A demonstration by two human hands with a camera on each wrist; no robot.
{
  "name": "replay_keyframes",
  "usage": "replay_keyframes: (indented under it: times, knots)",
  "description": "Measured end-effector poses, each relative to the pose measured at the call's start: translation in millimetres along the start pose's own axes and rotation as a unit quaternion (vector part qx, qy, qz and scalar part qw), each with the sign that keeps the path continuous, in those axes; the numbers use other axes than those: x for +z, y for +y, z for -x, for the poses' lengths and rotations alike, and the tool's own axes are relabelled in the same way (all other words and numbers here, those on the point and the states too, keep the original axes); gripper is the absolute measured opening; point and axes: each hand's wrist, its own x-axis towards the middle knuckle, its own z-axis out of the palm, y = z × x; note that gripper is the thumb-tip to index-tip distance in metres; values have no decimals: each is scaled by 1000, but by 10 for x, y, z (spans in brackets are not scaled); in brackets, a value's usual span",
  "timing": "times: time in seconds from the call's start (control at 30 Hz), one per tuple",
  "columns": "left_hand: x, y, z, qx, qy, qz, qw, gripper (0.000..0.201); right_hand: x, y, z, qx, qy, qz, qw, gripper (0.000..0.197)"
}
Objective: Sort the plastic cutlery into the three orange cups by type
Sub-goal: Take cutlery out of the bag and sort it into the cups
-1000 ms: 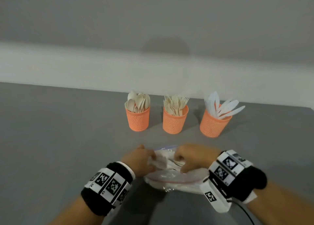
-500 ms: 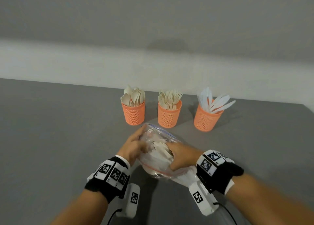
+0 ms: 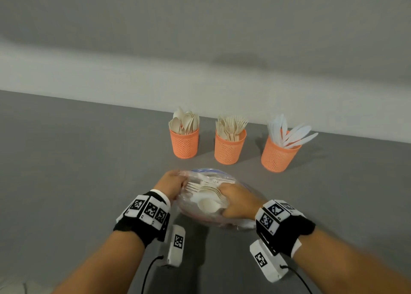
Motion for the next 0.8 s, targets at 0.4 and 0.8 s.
replay_keyframes:
  times: [0.4, 0.8]
  knots:
    - [-79, 99, 150, 71, -23, -64, 995, 23, -171, 102, -16, 86, 57, -437, 893, 34]
    - [-303, -12, 13, 36, 84, -357, 929, 40, -744, 29, -82, 5, 196, -722, 663, 11]
